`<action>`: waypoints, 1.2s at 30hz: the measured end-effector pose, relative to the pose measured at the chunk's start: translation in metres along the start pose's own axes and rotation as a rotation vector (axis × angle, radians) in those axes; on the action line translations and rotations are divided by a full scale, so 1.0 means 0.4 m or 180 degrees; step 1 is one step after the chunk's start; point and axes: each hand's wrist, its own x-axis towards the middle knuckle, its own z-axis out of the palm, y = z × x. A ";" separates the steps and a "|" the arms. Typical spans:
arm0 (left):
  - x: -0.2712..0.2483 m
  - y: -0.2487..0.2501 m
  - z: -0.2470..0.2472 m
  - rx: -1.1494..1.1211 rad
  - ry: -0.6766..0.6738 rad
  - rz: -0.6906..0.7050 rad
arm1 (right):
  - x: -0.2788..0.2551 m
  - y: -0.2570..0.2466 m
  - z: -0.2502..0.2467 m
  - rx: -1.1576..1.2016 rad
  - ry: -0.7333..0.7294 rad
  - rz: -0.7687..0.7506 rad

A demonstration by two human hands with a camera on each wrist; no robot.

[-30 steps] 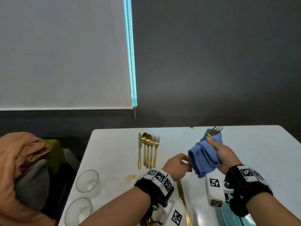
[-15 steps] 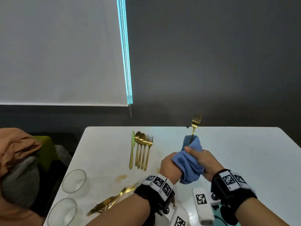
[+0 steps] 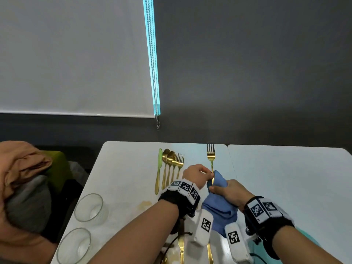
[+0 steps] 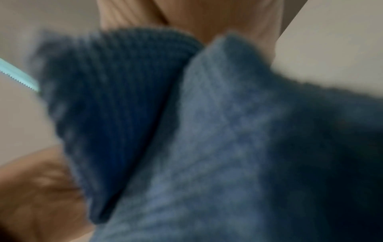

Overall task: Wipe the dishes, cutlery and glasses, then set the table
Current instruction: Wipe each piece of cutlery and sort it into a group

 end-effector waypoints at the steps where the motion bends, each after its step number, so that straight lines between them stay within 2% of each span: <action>1: 0.007 -0.006 0.002 -0.0051 -0.0026 -0.0062 | 0.006 -0.006 0.009 -0.0038 -0.0044 -0.0006; 4: 0.027 -0.032 -0.005 -0.0067 -0.0187 -0.0236 | 0.018 -0.019 0.025 -0.0313 -0.0152 -0.0028; 6: 0.044 -0.046 -0.008 0.0156 -0.0461 -0.0170 | 0.030 -0.028 0.031 -0.0529 -0.0195 -0.0046; 9: 0.081 -0.061 -0.022 0.0217 -0.0279 -0.0220 | 0.051 -0.038 0.040 -0.0929 -0.0274 -0.0062; 11: 0.105 -0.065 -0.052 0.0710 -0.0201 -0.0197 | 0.052 -0.040 0.041 -0.1344 -0.0390 -0.0022; 12: 0.125 -0.075 -0.067 0.1083 -0.0216 -0.0277 | 0.051 -0.037 0.038 -0.1498 -0.0408 0.0000; 13: 0.141 -0.082 -0.083 0.1048 -0.0108 -0.0487 | 0.050 -0.030 0.030 -0.1575 -0.0376 0.0017; 14: 0.156 -0.102 -0.092 0.1367 -0.0265 -0.0573 | 0.050 -0.020 0.020 -0.1590 -0.0307 0.0048; 15: 0.164 -0.116 -0.100 0.1457 -0.0214 -0.0652 | 0.049 -0.009 0.008 -0.1585 -0.0219 0.0080; 17: 0.185 -0.159 -0.102 0.1889 -0.0127 -0.0631 | 0.048 0.012 -0.021 -0.1537 -0.0096 0.0163; 18: 0.193 -0.186 -0.096 0.1880 -0.0066 -0.0806 | 0.048 0.021 -0.036 -0.1478 -0.0059 0.0206; 21: 0.198 -0.228 -0.071 0.1371 0.0199 -0.1132 | 0.044 0.045 -0.081 -0.1316 0.0050 0.0294; 23: 0.196 -0.227 -0.064 0.1436 0.0575 -0.1291 | 0.044 0.061 -0.105 -0.1258 0.0096 0.0314; 25: 0.199 -0.232 -0.053 0.1401 0.0763 -0.1504 | 0.045 0.079 -0.124 -0.1179 0.0108 0.0332; 30: 0.149 -0.238 -0.052 0.1005 0.1064 -0.1521 | 0.050 0.100 -0.160 -0.0508 0.0012 0.0387; 33: 0.093 -0.217 -0.018 0.1055 0.0933 -0.1385 | 0.056 0.103 -0.168 -0.0080 -0.0069 0.0406; 36: 0.011 -0.201 0.052 0.1209 0.0438 -0.1246 | 0.064 0.110 -0.159 0.0189 -0.0115 0.0409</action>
